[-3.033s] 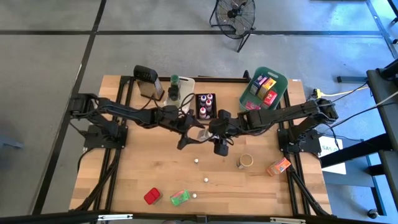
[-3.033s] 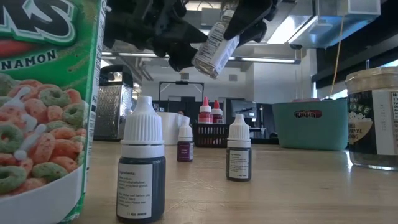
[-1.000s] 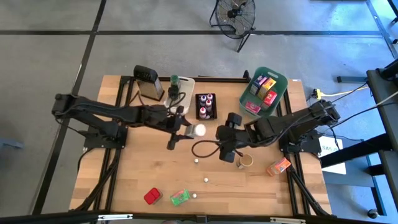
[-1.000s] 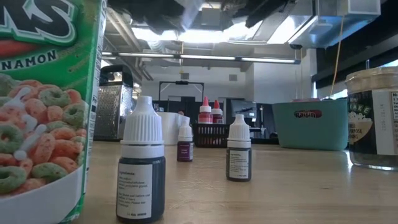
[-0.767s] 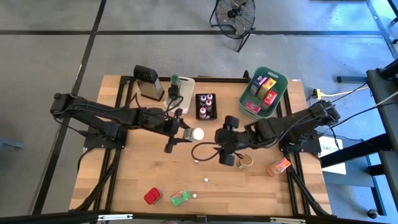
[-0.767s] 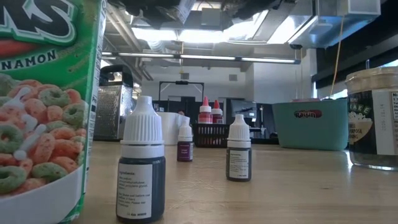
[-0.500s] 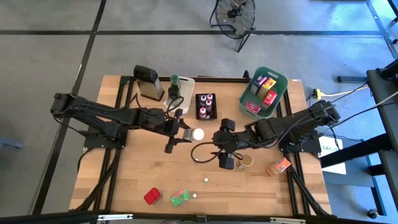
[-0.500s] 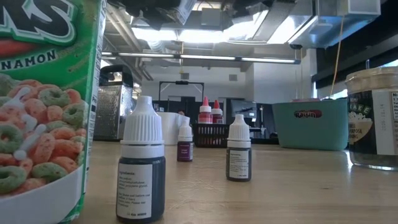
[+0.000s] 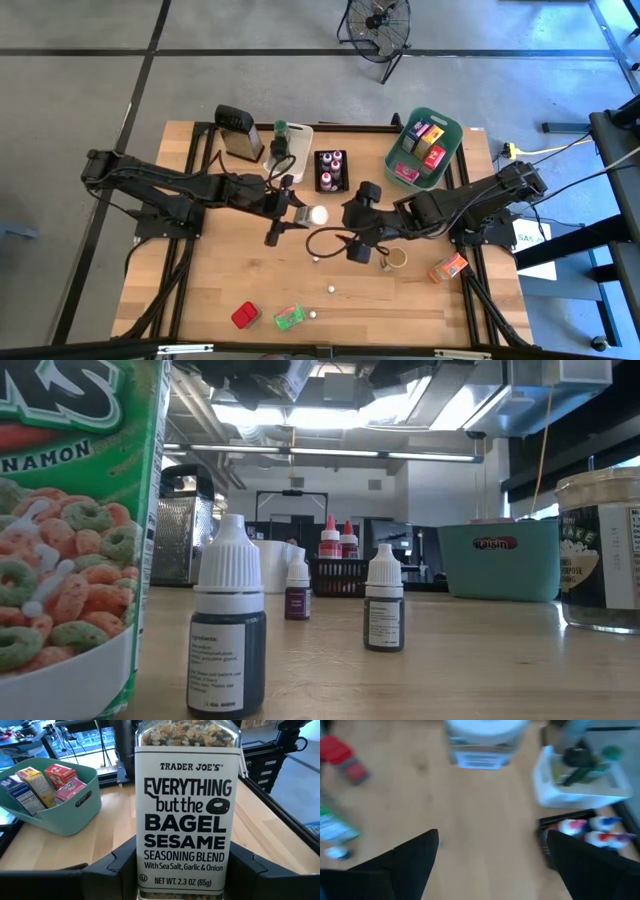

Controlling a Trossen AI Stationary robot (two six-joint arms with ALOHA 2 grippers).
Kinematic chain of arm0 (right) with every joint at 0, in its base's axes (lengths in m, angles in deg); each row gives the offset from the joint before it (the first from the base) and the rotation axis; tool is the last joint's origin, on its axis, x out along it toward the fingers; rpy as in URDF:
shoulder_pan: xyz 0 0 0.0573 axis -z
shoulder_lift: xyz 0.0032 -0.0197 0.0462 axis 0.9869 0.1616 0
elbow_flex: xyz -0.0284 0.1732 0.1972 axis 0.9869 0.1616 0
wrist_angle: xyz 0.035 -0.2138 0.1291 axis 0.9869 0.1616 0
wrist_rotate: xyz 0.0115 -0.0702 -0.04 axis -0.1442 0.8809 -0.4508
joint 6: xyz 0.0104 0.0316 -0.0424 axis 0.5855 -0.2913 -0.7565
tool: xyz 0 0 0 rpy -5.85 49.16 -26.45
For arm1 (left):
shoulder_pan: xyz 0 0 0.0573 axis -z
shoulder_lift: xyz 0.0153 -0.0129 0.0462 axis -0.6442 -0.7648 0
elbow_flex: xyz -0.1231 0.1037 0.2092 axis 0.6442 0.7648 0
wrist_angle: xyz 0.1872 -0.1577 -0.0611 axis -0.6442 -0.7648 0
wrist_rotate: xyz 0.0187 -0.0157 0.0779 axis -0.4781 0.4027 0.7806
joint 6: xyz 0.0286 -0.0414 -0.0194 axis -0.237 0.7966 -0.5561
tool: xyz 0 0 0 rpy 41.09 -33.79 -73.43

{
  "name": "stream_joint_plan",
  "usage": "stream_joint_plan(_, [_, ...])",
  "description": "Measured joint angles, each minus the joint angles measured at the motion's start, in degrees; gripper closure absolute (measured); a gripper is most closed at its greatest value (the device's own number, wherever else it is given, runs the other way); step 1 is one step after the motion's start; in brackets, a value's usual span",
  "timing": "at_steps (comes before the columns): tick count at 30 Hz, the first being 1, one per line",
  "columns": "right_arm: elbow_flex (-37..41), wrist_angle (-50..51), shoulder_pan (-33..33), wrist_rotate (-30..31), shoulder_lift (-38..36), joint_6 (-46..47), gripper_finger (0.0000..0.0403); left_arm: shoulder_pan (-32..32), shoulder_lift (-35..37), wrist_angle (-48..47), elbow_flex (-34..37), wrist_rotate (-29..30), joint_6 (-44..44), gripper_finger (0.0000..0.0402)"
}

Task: Pick & Place Kitchen Items
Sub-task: Put the white seasoning bottle into the white bin

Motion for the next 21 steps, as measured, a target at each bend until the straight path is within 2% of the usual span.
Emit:
stream_joint_plan(8, [6.7,-4.7,-0.8,18.3,0.4,0.4,0.0027,1.7,0.0,-1.0,0.0,0.6,0.0,0.0208])
stream_joint_plan(11, [9.2,-5.3,-1.4,24.8,0.5,3.1,0.0027,2.3,0.0,-1.0,0.0,1.6,-0.1,0.0208])
stream_joint_plan(14, [10.8,-9.6,-2.6,26.7,0.3,2.0,0.0027,2.5,0.0,-1.2,0.0,2.4,-0.9,0.0208])
stream_joint_plan(21, [17.8,-23.8,-8.9,34.6,0.4,-8.0,0.0027,2.5,0.0,-0.4,0.0,2.3,-1.5,0.0208])
